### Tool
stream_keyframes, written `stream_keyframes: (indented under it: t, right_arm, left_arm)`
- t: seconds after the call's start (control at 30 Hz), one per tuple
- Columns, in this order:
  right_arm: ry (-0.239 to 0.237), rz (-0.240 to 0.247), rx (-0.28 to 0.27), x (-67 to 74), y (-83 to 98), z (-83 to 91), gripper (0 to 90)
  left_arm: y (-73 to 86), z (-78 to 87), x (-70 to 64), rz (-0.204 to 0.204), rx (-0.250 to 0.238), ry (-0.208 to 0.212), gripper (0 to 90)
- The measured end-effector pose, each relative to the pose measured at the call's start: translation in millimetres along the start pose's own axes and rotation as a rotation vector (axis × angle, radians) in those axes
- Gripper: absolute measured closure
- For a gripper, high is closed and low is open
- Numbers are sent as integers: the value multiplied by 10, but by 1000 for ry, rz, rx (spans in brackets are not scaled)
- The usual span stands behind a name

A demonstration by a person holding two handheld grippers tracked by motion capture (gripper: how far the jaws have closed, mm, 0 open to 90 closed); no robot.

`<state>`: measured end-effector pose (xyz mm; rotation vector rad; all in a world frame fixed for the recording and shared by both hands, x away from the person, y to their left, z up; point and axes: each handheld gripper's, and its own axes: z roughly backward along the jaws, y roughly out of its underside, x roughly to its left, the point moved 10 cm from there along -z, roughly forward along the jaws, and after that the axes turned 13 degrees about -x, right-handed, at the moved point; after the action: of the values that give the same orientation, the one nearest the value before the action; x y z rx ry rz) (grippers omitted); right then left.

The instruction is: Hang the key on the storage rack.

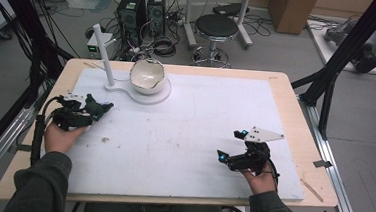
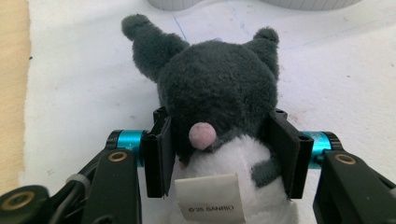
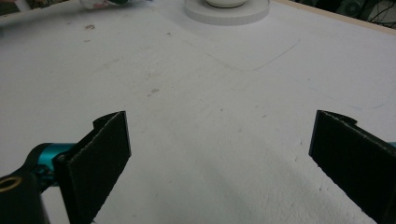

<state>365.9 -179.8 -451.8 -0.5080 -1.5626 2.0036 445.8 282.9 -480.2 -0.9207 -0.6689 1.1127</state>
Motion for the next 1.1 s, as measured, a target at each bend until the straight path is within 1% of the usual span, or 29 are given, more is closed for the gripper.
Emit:
stream_keyframes:
  t: [0.17, 0.3, 0.37, 0.5, 0.53, 0.57, 0.63, 0.67, 0.7, 0.77, 0.87, 0.93, 0.97, 1.0, 1.07, 1.1]
  right_arm:
    - [0, -3, -1, 4, -4, 2, 46]
    - [-1, -4, 1, 7, -3, 4, 45]
    - [0, 0, 0, 8, -5, 1, 46]
    - [1, -2, -2, 8, -8, 3, 46]
    - [2, 0, -2, 4, -9, 3, 45]
    - [1, 0, -2, 5, -9, 3, 46]
    - [-1, 1, -3, 9, -12, 1, 46]
    - [-1, 1, -3, 11, -12, 0, 46]
    - [-2, 1, -3, 12, -12, -2, 46]
    - [0, 0, -1, 13, -10, -4, 46]
    - [0, 0, -2, 13, -14, -2, 45]
    - [0, 2, -3, 12, -18, -1, 45]
    - [1, 2, -1, 14, -19, 2, 46]
    - [-1, 9, -5, 11, -25, 0, 46]
    - [-2, 6, -3, 16, -21, 1, 45]
    - [-1, 9, -6, 12, -25, -3, 46]
  left_arm:
    - [-38, 52, -23, -7, -20, 13, 480]
    - [-83, 108, -62, -10, -43, 37, 481]
    - [-103, 140, -61, -16, -54, 38, 481]
    - [-142, 208, -54, -10, -76, 57, 481]
    - [-160, 226, -56, -7, -87, 62, 481]
    - [-194, 263, -60, 6, -110, 74, 481]
    - [-226, 298, -63, 21, -130, 91, 481]
    - [-226, 298, -63, 21, -130, 91, 480]
    - [-259, 327, -61, 32, -148, 101, 481]
    - [-272, 338, -60, 35, -155, 103, 481]
    - [-308, 368, -63, 39, -170, 117, 481]
    - [-338, 386, -67, 42, -188, 119, 480]
    - [-358, 409, -72, 29, -201, 117, 480]
    - [-358, 409, -72, 29, -201, 117, 480]
    - [-376, 423, -84, 22, -212, 118, 480]
    - [-387, 431, -84, 10, -220, 112, 480]
